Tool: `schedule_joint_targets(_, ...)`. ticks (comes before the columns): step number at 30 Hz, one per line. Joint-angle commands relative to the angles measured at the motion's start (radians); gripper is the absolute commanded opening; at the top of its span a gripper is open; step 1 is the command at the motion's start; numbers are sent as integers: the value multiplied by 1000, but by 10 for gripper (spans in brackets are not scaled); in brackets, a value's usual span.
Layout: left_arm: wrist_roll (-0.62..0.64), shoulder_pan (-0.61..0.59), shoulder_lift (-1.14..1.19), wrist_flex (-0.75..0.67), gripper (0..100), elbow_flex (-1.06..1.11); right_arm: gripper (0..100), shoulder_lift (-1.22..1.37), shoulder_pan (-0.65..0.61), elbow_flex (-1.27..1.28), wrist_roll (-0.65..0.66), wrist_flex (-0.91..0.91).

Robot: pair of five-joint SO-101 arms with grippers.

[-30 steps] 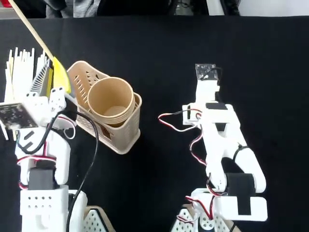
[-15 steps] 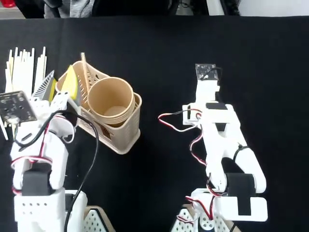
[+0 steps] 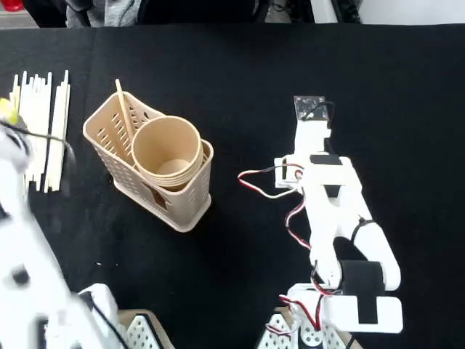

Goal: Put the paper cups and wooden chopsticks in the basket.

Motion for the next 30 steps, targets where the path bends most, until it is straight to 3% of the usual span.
schedule_joint_targets(1, -110, -99, 433, 118, 172, -303, 13, -22, -14, -4, -3, -15)
schedule_joint_targets(10, -221, -143, 1014, 144, 172, -670, 13, -22, -14, -4, -3, -15)
schedule_joint_targets(18, -212, -114, 1389, 152, 155, -969, 14, -22, -15, -4, -3, -15)
schedule_joint_targets(28, -219, -74, 1654, 298, 152, -1241, 15, -22, -15, -5, -3, -15)
schedule_joint_targets(30, -219, -74, 1674, 334, 109, -1291, 15, -22, -15, -5, -3, -15)
